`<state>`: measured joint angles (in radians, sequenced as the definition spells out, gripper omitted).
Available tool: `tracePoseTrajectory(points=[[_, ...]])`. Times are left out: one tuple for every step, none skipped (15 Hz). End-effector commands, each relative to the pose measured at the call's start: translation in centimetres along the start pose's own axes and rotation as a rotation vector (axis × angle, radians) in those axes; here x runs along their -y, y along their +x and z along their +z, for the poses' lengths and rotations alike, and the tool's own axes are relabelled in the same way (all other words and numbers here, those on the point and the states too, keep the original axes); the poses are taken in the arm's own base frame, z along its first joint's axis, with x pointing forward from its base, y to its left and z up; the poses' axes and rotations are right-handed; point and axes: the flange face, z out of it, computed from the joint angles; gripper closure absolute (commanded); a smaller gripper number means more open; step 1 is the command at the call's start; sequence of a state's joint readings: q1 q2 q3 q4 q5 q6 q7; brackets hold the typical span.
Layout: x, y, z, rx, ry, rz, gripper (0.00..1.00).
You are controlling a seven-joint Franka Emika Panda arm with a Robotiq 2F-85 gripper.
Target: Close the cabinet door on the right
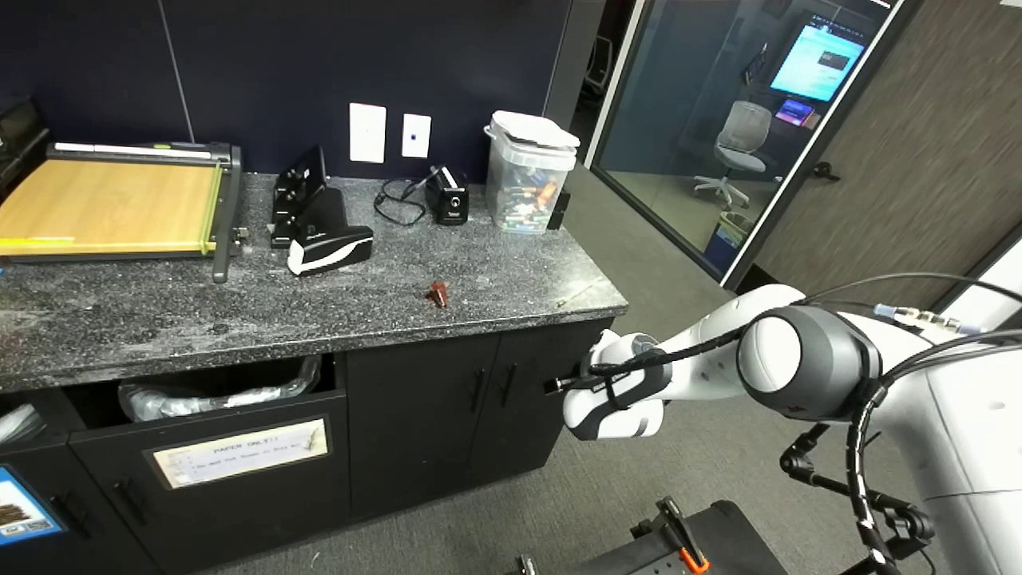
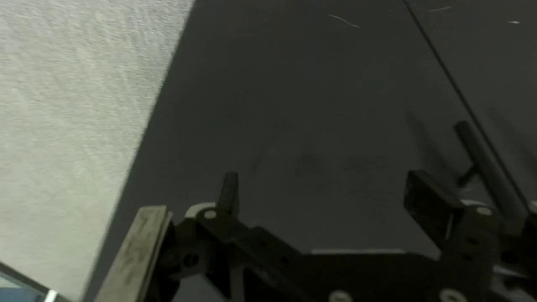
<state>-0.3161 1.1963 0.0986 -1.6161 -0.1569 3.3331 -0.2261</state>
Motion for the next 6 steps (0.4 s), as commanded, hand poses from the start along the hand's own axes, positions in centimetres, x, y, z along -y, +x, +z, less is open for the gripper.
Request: tracePoseTrajectory(points=[[-3.6, -1.1, -6.6, 0.011, -0.203, 0.084, 0.0], [-3.0, -0.8, -2.6, 0.011, -0.117, 0.04, 0.0], [-4.0, -1.0, -4.0, 0.015, -0.163, 0.052, 0.0], [-4.3, -1.0, -4.9, 0.019, -0.184, 0.06, 0.0], [-4.1, -0.9, -5.5, 0.022, -0.19, 0.065, 0.0], [-3.9, -0.9, -5.7, 0.023, -0.19, 0.068, 0.0]])
